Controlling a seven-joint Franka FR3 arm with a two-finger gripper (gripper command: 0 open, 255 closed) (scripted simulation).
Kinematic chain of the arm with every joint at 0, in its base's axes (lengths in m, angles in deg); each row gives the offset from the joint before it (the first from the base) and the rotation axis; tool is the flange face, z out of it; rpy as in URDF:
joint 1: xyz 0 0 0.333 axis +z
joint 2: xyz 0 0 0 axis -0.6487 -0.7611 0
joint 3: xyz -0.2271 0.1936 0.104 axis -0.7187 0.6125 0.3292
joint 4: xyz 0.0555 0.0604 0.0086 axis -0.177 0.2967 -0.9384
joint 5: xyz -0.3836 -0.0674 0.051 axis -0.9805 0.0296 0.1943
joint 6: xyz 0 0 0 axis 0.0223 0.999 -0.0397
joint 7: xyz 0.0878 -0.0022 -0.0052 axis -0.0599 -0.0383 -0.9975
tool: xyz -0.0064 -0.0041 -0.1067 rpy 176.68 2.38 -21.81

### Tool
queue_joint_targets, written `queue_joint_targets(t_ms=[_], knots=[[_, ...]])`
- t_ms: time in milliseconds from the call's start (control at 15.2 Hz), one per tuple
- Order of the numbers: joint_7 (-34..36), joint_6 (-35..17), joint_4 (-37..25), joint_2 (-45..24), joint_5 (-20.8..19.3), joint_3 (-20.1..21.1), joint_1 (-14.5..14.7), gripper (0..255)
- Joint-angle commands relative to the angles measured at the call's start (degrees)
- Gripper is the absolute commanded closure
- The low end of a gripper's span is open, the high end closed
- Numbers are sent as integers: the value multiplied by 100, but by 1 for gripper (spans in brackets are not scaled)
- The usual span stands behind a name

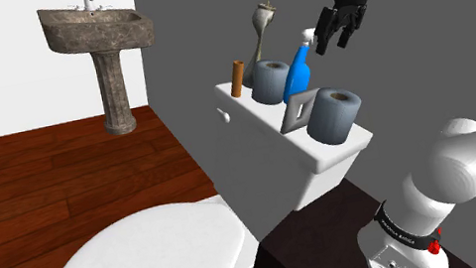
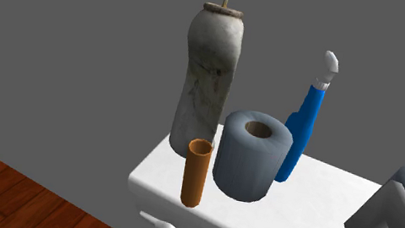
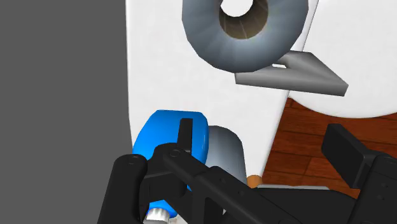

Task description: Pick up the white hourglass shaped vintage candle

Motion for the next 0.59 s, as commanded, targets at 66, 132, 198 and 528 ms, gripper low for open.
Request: queue_joint_targets(t_ms=[66, 132, 198, 528], knots=[[2, -46, -194, -238, 18, -40, -19, 0], [3, -83, -393, -474, 38, -81, -36, 0], [3, -112, -599, -708, 61, -122, -51, 0], [-21, -142, -1724, -1863, 215, -332, -109, 0]])
